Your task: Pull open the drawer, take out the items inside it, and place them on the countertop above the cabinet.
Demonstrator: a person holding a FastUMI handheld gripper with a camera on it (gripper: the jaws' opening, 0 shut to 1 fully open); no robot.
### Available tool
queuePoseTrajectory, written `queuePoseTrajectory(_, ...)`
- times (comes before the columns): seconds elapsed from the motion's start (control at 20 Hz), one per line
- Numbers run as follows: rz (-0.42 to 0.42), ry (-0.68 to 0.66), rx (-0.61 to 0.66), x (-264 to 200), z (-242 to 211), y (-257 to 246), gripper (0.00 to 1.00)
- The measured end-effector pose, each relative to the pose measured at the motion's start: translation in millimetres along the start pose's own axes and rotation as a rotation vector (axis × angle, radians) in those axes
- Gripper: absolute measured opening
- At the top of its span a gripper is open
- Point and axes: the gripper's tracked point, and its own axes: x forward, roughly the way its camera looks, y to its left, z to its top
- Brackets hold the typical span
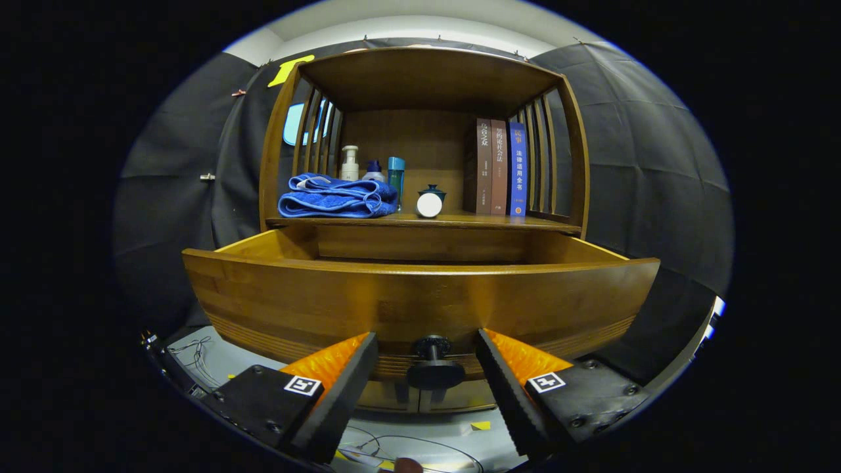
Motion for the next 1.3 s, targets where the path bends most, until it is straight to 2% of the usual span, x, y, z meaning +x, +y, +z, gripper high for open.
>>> queuePoseTrajectory(1.3,0.018,0.022,0.037,148,32,3,0.99)
